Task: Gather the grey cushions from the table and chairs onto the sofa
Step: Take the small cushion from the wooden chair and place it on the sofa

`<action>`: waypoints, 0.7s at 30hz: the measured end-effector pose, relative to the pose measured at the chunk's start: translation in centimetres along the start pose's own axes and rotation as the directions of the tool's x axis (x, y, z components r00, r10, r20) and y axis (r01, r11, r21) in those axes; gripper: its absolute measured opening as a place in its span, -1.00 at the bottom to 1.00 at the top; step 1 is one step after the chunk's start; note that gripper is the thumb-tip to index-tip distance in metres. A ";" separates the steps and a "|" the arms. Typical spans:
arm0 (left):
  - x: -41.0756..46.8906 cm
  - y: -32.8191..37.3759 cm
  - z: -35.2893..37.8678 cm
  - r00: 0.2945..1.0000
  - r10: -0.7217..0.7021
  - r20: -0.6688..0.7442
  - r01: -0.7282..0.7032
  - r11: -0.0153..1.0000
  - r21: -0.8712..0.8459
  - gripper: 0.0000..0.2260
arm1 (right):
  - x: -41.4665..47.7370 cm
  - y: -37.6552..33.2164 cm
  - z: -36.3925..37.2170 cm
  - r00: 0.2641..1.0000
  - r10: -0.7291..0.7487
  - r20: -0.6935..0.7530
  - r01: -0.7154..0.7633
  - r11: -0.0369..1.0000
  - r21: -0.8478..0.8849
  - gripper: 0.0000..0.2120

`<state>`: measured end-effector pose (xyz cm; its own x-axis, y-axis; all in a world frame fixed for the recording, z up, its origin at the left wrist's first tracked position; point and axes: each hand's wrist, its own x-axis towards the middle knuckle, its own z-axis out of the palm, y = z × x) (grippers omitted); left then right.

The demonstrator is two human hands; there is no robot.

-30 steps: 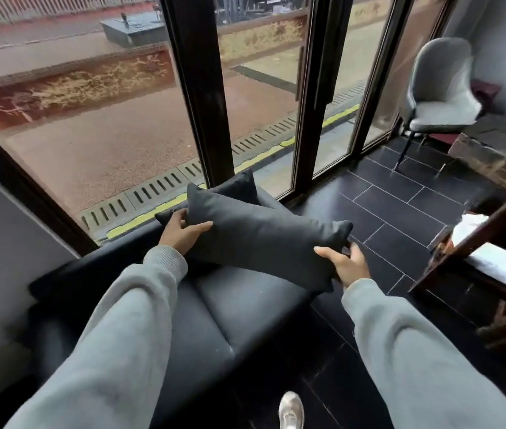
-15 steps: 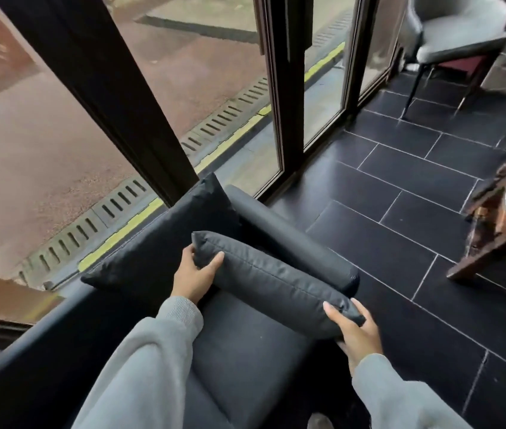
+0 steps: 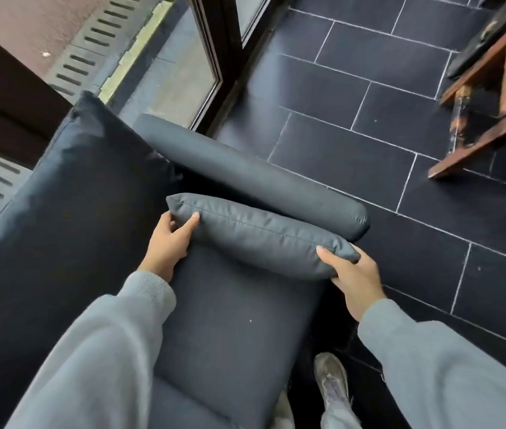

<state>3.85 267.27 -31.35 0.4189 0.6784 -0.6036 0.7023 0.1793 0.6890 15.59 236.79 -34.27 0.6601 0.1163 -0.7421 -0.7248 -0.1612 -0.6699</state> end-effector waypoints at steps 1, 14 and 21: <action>1.2 -0.3 0.3 0.999 -0.012 0.030 0.011 1.000 0.009 -0.76 | 0.6 0.6 0.4 1.000 0.001 -0.025 -0.001 1.000 -0.002 -0.29; 8.5 -3.3 3.2 0.968 0.246 -0.054 -0.240 0.966 0.100 -0.72 | 4.2 5.0 4.2 0.980 -0.082 -0.181 0.087 0.996 0.019 -0.59; 11.0 -2.8 3.3 0.982 0.188 -0.001 -0.174 0.913 0.369 -0.55 | 5.2 4.1 4.1 0.989 -0.032 -0.148 0.010 0.989 -0.150 -0.16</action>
<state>8.33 271.86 -41.22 0.5427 0.7007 -0.4632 0.7806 -0.2172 0.5861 15.28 240.72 -40.98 0.7052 -0.0245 -0.7086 -0.6803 -0.3049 -0.6665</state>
